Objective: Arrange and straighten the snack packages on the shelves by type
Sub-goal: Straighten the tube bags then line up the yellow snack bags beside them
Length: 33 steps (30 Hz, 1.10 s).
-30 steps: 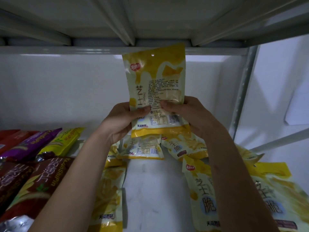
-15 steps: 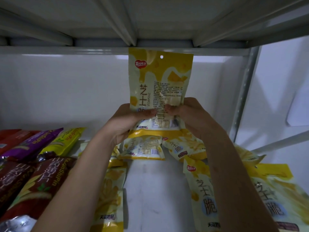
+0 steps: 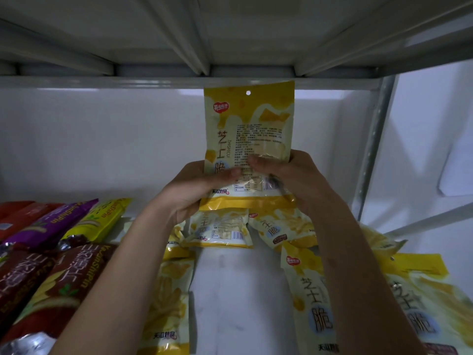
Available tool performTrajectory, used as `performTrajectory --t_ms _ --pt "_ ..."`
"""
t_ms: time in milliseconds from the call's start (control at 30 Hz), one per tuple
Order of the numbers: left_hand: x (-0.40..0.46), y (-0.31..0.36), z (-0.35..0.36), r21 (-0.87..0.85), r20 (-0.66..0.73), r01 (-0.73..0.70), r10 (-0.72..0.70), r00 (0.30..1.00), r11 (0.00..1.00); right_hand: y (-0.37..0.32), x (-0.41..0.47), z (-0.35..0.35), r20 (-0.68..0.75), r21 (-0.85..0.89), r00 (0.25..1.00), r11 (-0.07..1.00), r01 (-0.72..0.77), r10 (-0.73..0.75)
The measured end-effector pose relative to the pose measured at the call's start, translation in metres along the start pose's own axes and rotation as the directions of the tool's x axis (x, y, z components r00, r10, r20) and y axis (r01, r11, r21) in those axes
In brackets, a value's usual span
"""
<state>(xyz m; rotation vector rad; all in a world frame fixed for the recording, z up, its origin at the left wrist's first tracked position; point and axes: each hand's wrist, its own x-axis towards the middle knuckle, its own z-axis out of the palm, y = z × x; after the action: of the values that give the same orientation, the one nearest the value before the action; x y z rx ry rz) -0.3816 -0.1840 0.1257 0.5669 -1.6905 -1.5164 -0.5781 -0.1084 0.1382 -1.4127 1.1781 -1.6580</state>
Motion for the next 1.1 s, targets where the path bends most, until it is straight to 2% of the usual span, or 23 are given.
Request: performTrajectory --t_ms 167,333,533,733,867,1000,1100 --pt "0.0026 -0.0022 -0.0016 0.079 -0.087 -0.035 0.042 0.995 0.996 0.0000 0.0008 0.0015 0.062 -0.032 0.997 0.998 -0.050 0.052" --pt "0.0045 -0.0014 -0.0031 0.136 -0.133 -0.044 0.062 0.989 0.990 0.0033 0.0030 0.0014 0.095 -0.137 0.993 0.989 -0.057 0.071" --pt "0.0002 0.0010 -0.0024 0.143 -0.030 -0.004 0.008 1.000 0.990 0.0061 0.0036 0.0002 0.013 -0.084 0.999 0.995 -0.051 0.052" --pt "0.0016 -0.0018 -0.0035 0.172 -0.124 -0.007 0.029 0.992 0.985 0.0043 0.0033 -0.0016 0.047 -0.060 0.994 0.994 -0.091 0.094" --pt "0.0027 -0.0029 -0.0054 0.120 -0.116 0.007 0.007 0.993 0.993 0.0025 0.0028 -0.0066 0.073 -0.057 0.984 0.986 -0.159 0.163" --pt "0.0043 -0.0047 -0.0048 0.181 -0.081 0.022 -0.007 0.997 0.983 0.0047 0.0020 -0.0049 0.025 -0.091 0.988 0.985 -0.147 0.150" --pt "0.0032 -0.0030 -0.0073 0.098 -0.030 0.032 -0.029 0.999 0.995 0.0025 0.0014 -0.0057 0.023 -0.041 0.984 0.983 -0.177 0.178"
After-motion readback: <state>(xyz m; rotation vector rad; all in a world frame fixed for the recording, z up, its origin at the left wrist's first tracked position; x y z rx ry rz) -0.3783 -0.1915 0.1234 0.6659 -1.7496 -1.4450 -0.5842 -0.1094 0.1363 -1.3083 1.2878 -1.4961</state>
